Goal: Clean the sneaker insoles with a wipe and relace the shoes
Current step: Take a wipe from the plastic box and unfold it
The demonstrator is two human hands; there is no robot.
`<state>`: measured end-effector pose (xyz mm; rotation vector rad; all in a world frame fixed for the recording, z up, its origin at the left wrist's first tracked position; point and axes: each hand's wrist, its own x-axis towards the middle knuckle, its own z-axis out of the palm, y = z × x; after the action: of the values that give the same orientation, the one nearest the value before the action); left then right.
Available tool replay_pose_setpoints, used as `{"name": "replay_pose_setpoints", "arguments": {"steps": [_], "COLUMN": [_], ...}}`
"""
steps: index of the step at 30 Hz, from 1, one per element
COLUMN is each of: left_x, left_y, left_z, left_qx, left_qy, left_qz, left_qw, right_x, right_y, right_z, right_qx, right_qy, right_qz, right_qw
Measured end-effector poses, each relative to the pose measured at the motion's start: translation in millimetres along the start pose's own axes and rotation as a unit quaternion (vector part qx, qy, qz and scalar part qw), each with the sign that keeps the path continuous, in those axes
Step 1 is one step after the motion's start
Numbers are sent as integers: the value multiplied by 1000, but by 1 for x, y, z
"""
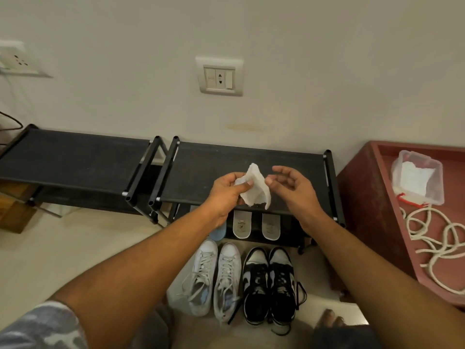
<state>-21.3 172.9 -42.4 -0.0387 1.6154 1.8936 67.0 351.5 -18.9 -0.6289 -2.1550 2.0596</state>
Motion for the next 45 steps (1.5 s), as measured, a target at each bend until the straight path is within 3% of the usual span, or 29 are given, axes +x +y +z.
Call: {"name": "replay_pose_setpoints", "arguments": {"steps": [7,10,14,27,34,37,40,45], "left_x": [-3,-3,-1,8,6,4,4,2], "left_y": [5,8,8,10,15,16,13,17], "left_z": [-5,-4,-4,-13,-3,-3,-4,-2], "left_qx": [-5,-11,-6,25,-60,-76,-65,-62], "left_qy": [-1,2,21,143,134,109,108,108], "left_qz": [-10,-6,2,53,-6,-24,-10,2], "left_qw": [1000,1000,1000,988,989,991,992,992], "right_x": [-1,-1,3,4,4,5,4,-1], "right_y": [2,-2,4,2,1,2,0,-7], "right_z": [14,21,20,20,29,26,23,31], "right_qx": [-94,-111,-73,-29,3,-50,-176,-267], "right_qy": [-64,-21,46,74,93,117,129,70], "right_qz": [-58,-81,-50,-35,-36,-51,-93,-163], "right_qw": [992,990,995,996,995,991,971,947]}}
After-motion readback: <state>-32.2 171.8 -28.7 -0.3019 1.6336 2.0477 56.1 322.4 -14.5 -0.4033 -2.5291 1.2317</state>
